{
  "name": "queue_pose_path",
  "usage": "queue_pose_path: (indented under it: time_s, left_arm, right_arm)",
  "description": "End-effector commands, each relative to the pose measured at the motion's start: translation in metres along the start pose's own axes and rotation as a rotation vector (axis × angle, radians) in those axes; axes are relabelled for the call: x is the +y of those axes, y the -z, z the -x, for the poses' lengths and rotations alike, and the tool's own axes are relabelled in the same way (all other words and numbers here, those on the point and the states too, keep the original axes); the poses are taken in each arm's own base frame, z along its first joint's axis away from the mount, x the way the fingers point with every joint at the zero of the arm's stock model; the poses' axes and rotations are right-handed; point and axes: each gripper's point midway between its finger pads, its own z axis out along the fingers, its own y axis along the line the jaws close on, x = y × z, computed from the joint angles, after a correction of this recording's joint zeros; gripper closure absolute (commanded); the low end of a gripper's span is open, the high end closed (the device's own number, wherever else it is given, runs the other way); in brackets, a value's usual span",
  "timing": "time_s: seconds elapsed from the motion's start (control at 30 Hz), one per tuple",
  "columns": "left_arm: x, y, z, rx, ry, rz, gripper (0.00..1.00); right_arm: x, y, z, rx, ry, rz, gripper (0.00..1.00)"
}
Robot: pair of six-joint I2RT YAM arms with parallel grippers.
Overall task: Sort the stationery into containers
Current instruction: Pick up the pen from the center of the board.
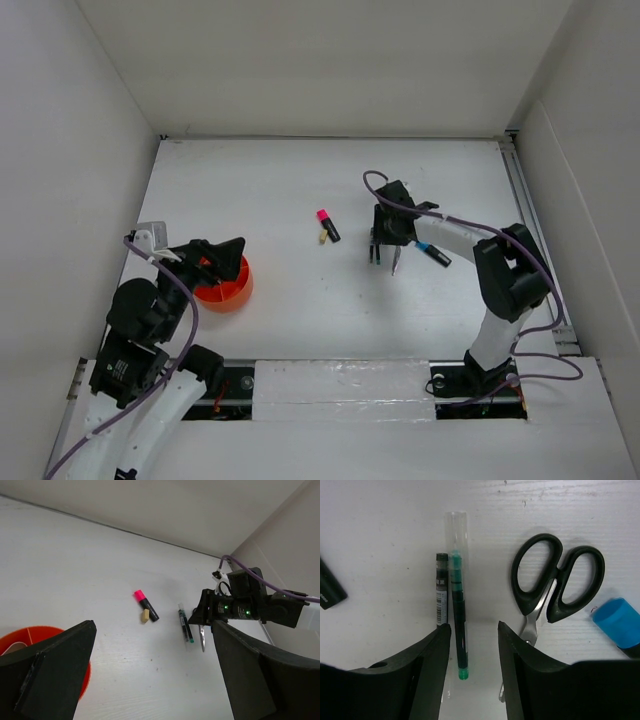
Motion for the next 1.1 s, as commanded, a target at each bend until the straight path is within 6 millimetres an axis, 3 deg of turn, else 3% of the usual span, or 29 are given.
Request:
queue_pose_path:
  time_s: [0.0, 0.4, 0.7, 0.8, 0.97, 1.07]
  left_arm:
    - [-0.004, -0.007, 0.003, -0.005, -0.006, -0.008, 0.0]
    - [-0.004, -0.007, 0.003, -0.005, -0.006, -0.008, 0.0]
    - [0.0, -0.007, 0.003, -0.007, 0.002, 0.014, 0.0]
    - [0.0, -0.007, 0.003, -0.007, 0.011, 0.014, 0.0]
    - [-0.005, -0.011, -0.001, 0.026, -0.001, -0.006, 0.04]
    - [-0.014, -0.017, -0.008, 0.068, -0.015, -0.055, 0.06]
  right_arm:
    - [0.003, -0.005, 0.002, -0.023, 0.003, 0.023, 0.52]
    - [0.005, -0.016, -0.027, 0.02, 0.063, -0.023, 0.57]
    - [0.007, -0.019, -0.053, 0.07, 0.082, -0.023, 0.84]
    - [0.005, -0.017, -0.061, 0.086, 0.073, -0.017, 0.98]
    - [0.007, -0.003, -0.045, 0.029, 0.018, 0.027, 1.0]
    - [0.016, 0.028, -0.021, -0.079, -0.027, 0.056, 1.0]
